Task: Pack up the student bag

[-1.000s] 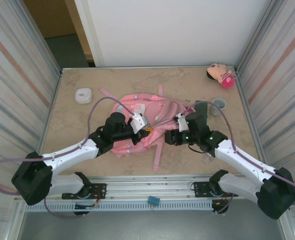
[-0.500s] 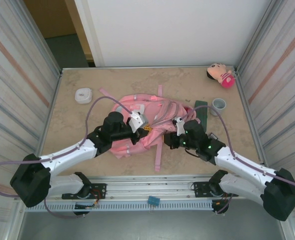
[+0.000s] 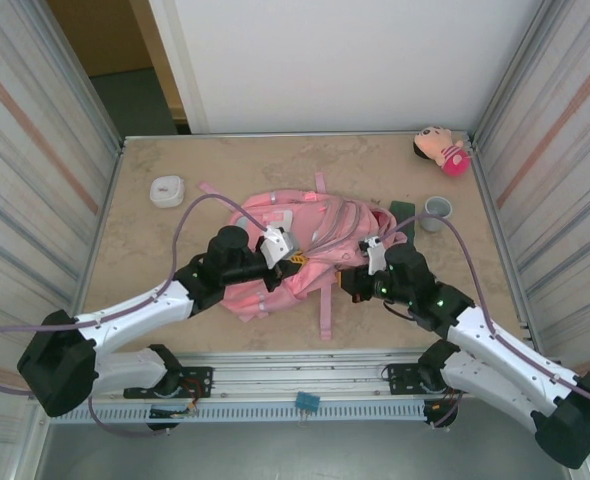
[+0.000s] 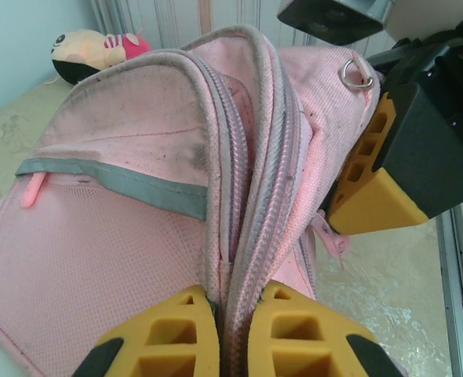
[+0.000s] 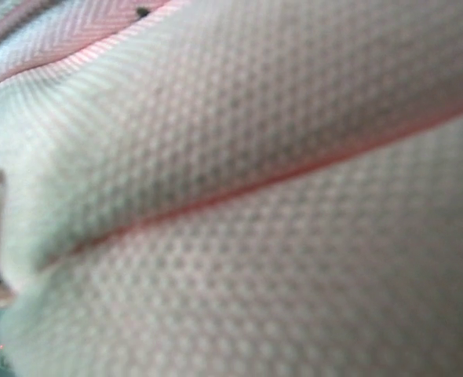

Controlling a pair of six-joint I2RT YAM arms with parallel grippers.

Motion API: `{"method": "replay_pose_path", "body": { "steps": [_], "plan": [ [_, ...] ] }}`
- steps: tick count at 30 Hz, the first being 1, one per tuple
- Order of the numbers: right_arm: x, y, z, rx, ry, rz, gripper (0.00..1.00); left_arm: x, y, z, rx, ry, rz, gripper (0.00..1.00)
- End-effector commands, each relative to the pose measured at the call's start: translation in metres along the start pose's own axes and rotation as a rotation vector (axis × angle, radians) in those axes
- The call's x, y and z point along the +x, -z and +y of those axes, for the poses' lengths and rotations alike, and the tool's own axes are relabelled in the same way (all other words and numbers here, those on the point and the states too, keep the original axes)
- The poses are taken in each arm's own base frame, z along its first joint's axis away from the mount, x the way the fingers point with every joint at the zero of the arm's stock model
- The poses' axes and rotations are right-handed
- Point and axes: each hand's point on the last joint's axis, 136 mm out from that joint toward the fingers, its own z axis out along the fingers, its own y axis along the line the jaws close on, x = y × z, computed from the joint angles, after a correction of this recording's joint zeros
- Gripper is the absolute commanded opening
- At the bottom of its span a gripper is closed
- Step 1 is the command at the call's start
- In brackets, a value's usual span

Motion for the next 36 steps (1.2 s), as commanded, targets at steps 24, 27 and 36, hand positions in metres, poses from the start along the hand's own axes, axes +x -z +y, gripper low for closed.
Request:
{"method": "replay_pose_path", "body": {
  "steps": [24,27,36],
  "plan": [
    [0.006,0.012,-0.009,-0.026,0.227,-0.213,0.53,-0.056,0.009,0.026,-0.029,0.209,-0.118,0.00],
    [0.007,0.016,-0.004,-0.026,0.435,-0.322,0.55,-0.060,0.010,0.023,-0.007,0.234,-0.115,0.00],
    [-0.006,0.028,0.003,-0.001,0.619,-0.459,0.55,-0.063,0.008,0.019,0.030,0.246,-0.124,0.00]
  ]
}}
